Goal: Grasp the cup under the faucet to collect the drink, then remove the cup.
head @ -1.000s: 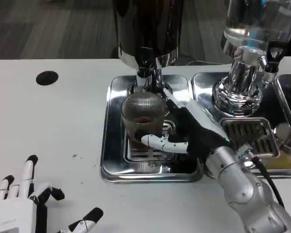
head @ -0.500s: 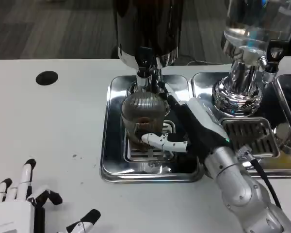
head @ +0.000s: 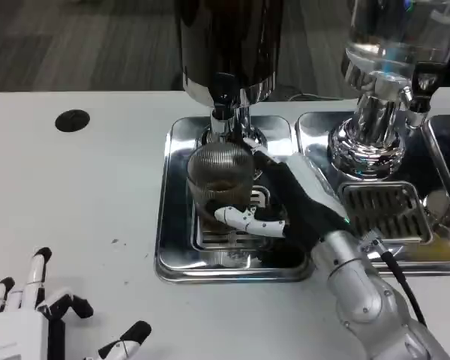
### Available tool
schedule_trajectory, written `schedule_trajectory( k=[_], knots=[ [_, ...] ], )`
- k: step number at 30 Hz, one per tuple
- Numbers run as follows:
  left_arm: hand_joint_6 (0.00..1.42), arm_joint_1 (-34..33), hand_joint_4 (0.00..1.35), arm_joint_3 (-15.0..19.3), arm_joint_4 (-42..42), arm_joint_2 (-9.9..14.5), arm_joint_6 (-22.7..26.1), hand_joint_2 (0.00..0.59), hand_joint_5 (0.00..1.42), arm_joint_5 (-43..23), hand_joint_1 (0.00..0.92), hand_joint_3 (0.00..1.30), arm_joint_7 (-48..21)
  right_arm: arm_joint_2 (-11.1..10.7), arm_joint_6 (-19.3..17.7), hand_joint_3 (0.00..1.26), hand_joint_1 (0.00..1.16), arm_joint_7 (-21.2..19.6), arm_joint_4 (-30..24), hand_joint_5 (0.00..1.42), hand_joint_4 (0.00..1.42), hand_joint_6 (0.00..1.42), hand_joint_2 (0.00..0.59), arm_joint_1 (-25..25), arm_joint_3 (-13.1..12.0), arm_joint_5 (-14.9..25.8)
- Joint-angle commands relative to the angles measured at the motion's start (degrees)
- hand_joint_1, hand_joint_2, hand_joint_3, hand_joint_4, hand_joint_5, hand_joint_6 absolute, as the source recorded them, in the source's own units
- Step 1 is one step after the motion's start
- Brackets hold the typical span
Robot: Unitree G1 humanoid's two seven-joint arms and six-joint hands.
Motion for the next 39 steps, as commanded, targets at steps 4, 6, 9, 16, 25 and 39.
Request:
schedule_trajectory(
  k=[4,6,9,16,25,39],
  knots=[
    [0.13,0.64,0.07,0.48,0.46,0.32,-0.85,0.097,0.22,-0.73,0.0,0.69,1.05,0.52,0.0,0.25,0.68,-2.06,1.48,0.24,0.33,0.16,0.181,-1.01,-0.09,-0.22],
    [0.13,0.73,0.07,0.65,0.44,0.29,-1.0,0.098,0.22,-0.89,0.0,0.69,1.11,0.56,0.03,0.27,0.7,-2.58,1.63,0.26,0.36,0.18,0.186,-1.06,-0.02,-0.44],
    [0.13,1.01,0.07,0.98,0.34,0.28,-1.4,0.099,0.22,-1.15,0.0,0.69,1.24,0.78,-0.38,0.31,0.72,-3.27,2.15,0.29,0.4,0.19,0.19,-1.08,-0.15,-0.11],
    [0.13,1.4,0.07,1.7,0.44,0.18,-1.92,0.099,0.22,-1.48,0.0,0.69,1.0,1.57,-2.84,0.43,0.74,-6.58,3.72,0.38,0.51,0.25,0.191,-0.33,-0.83,0.5],
    [0.13,1.6,0.07,1.99,0.34,0.07,-2.22,0.099,0.22,-1.56,0.0,0.69,0.73,1.7,-4.76,0.54,0.78,-8.89,4.01,0.48,0.63,0.33,0.195,0.93,-1.67,1.17],
    [0.13,0.71,0.07,1.31,-0.08,-0.01,-2.05,0.096,0.22,-1.26,0.0,0.69,0.36,0.73,-5.7,0.63,0.84,-7.68,0.35,0.6,0.72,0.41,0.188,3.68,-4.42,4.13]
  ],
)
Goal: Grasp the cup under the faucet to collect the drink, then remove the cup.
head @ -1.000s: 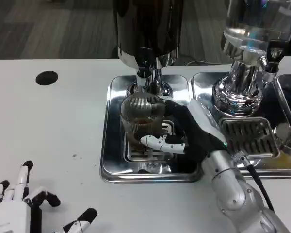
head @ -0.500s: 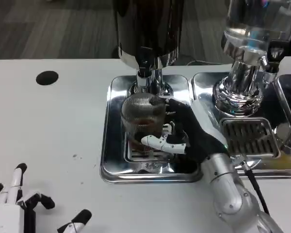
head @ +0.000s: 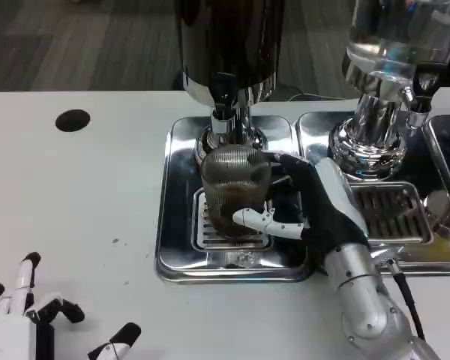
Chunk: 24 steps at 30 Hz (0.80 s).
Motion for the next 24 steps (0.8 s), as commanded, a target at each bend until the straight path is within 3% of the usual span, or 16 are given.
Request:
schedule_trajectory(
  k=[1,11,24],
  knots=[
    [0.13,-0.48,0.07,-0.47,-0.23,-0.06,-0.21,0.096,0.22,0.32,0.0,0.69,0.18,-0.86,-0.08,0.64,0.84,1.25,-4.04,0.61,0.73,0.43,0.187,1.48,-1.25,1.72],
    [0.13,0.13,0.07,0.18,0.82,0.18,-1.26,0.096,0.22,-0.68,0.0,0.68,0.98,-1.47,-1.07,0.67,0.86,-0.91,-5.2,0.64,0.76,0.46,0.189,2.81,-0.25,-0.47],
    [0.13,-1.41,0.07,-0.86,0.66,-0.2,-0.95,0.098,0.22,0.14,0.0,0.67,0.11,-3.18,-2.65,0.69,0.86,-2.18,-10.64,0.67,0.8,0.49,0.186,5.96,-2.14,-0.63]
  ],
)
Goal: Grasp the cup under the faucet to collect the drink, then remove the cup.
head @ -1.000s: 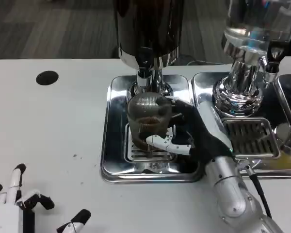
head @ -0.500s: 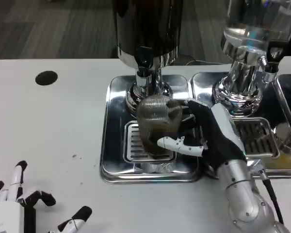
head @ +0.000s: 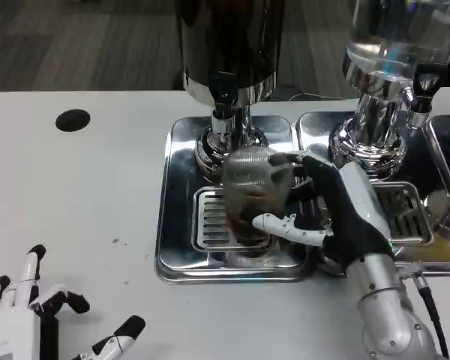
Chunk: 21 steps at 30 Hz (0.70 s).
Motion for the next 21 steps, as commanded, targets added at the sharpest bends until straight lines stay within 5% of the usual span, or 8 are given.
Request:
schedule_trajectory(
  k=[1,21],
  knots=[
    [0.13,-0.06,0.07,-0.75,0.21,-0.07,0.1,0.098,0.22,0.61,0.0,0.67,0.07,-0.47,-2.68,0.69,0.86,-1.65,-2.96,0.67,0.8,0.5,0.186,0.29,-1.01,0.19],
    [0.14,-1.97,0.06,-2.22,-1.55,0.62,0.78,0.085,0.22,2.05,0.0,0.65,-2.02,-4.1,-3.15,0.71,0.86,-1.85,-12.63,0.67,0.81,0.51,0.177,8.48,-4.47,-0.53]
  ],
)
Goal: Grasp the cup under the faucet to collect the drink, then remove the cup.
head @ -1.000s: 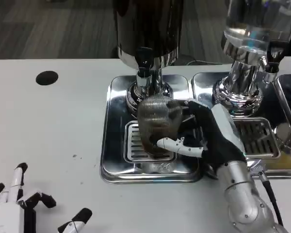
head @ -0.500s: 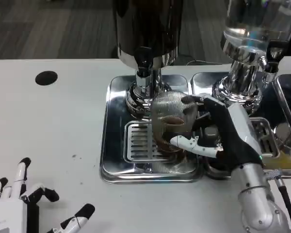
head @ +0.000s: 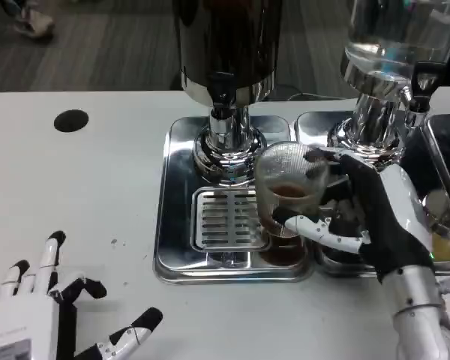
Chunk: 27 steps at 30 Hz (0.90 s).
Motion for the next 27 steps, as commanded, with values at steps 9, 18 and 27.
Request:
schedule_trajectory(
  k=[9,18,27],
  knots=[
    [0.14,-0.15,0.06,-0.68,-0.2,0.66,-0.34,0.084,0.22,0.6,0.0,0.64,-0.44,-1.34,-2.24,0.71,0.85,-1.22,-8.91,0.67,0.81,0.52,0.182,6.19,-1.46,-1.59],
    [0.14,-0.9,0.05,-0.78,0.56,0.47,-0.63,0.084,0.22,0.22,0.0,0.64,-0.13,-1.82,-2.26,0.71,0.85,-0.62,-12.82,0.67,0.81,0.52,0.185,10.79,-1.38,-2.68],
    [0.13,-0.83,0.04,-0.22,1.61,0.37,-1.42,0.084,0.22,-0.63,0.0,0.63,0.61,-2.74,-2.9,0.71,0.85,-0.33,-14.45,0.66,0.81,0.52,0.186,15.32,-1.38,-3.34]
  ],
)
